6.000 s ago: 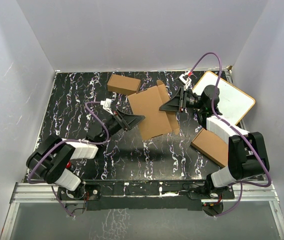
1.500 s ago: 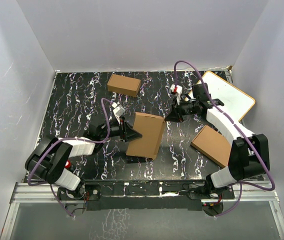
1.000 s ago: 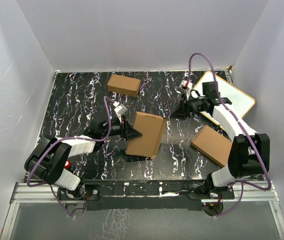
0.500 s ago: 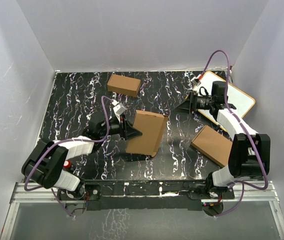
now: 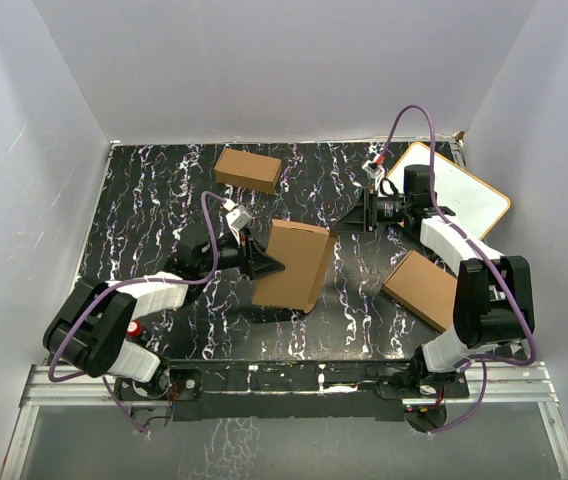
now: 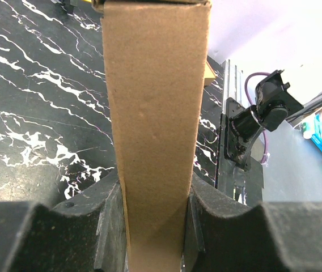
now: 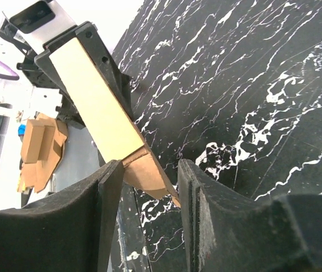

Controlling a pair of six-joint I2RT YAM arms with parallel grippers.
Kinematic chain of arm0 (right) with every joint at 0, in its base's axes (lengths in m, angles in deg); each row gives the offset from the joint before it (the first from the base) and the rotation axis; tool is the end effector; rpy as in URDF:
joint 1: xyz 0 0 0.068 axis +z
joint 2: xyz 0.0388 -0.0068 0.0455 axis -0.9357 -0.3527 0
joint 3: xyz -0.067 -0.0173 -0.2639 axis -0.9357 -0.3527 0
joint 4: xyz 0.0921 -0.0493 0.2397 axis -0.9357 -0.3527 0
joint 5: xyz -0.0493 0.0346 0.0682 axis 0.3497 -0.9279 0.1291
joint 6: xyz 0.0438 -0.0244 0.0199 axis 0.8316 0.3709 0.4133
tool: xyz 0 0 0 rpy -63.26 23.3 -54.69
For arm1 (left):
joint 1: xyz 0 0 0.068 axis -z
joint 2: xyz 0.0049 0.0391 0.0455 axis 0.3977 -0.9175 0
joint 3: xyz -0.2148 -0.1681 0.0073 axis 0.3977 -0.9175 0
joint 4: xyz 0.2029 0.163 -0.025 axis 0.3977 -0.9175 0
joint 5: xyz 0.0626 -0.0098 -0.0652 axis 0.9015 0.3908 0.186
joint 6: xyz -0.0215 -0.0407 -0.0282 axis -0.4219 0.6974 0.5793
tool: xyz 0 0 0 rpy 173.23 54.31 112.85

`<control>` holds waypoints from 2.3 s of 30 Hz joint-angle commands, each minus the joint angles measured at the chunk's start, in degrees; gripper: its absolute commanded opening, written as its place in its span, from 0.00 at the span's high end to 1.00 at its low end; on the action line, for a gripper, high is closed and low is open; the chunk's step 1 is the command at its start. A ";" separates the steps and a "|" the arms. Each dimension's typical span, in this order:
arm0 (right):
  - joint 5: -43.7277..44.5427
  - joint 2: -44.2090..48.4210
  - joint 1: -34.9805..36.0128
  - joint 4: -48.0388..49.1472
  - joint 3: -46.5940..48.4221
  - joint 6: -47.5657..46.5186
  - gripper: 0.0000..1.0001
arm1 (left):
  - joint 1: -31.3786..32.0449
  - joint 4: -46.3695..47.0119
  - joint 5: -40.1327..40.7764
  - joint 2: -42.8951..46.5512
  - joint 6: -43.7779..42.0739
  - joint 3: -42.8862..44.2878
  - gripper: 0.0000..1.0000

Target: Fold the paper box

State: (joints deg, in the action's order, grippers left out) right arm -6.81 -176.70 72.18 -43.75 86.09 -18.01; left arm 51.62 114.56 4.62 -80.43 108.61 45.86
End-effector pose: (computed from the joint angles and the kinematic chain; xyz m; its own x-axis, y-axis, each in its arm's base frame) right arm 0.3169 0.0496 0.2452 -0.7895 0.0447 -0.6121 -0.5812 0.2659 0.7691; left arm 0.2280 -0.1527 0.2131 -0.4327 -0.1039 -0.8955 0.8749 0.1911 -0.4450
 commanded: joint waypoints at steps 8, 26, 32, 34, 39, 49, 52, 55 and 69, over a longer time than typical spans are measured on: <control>-2.94 1.21 1.19 2.49 0.70 -1.16 0.62 | -0.49 2.98 -0.91 2.39 -0.26 0.98 1.00; -11.21 0.60 -2.08 22.03 -2.85 19.58 0.45 | -0.52 3.19 -1.06 3.27 0.02 0.65 1.00; -9.93 -2.16 -2.65 27.79 -3.93 27.65 0.44 | -0.52 4.44 -1.67 2.98 0.89 0.73 1.00; -8.58 -2.69 -2.65 27.70 -3.85 29.07 0.45 | -0.56 4.56 -1.81 2.96 0.90 0.81 1.00; -5.57 -4.46 -2.65 27.39 -3.89 32.10 0.49 | -0.50 5.44 -2.05 2.63 1.46 0.81 1.00; -5.51 -4.13 -2.65 26.84 -4.77 32.74 0.58 | -0.50 5.23 -1.46 2.30 1.63 1.17 1.00; -6.02 -3.91 -2.56 26.66 -4.89 32.72 0.58 | -0.50 3.25 -0.62 2.44 0.54 1.61 1.00; -6.29 -3.71 -2.16 26.02 -4.88 30.77 0.58 | -0.50 0.72 0.70 2.94 -0.97 1.93 1.00; -6.00 -3.74 -0.45 22.24 -4.41 26.40 0.60 | -0.82 -0.16 2.41 3.36 -1.83 2.03 1.00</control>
State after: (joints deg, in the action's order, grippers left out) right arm -12.34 -181.82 71.09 -21.89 81.04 10.12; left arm 51.29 112.26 6.91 -79.62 107.26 45.95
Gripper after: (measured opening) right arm 0.410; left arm 0.314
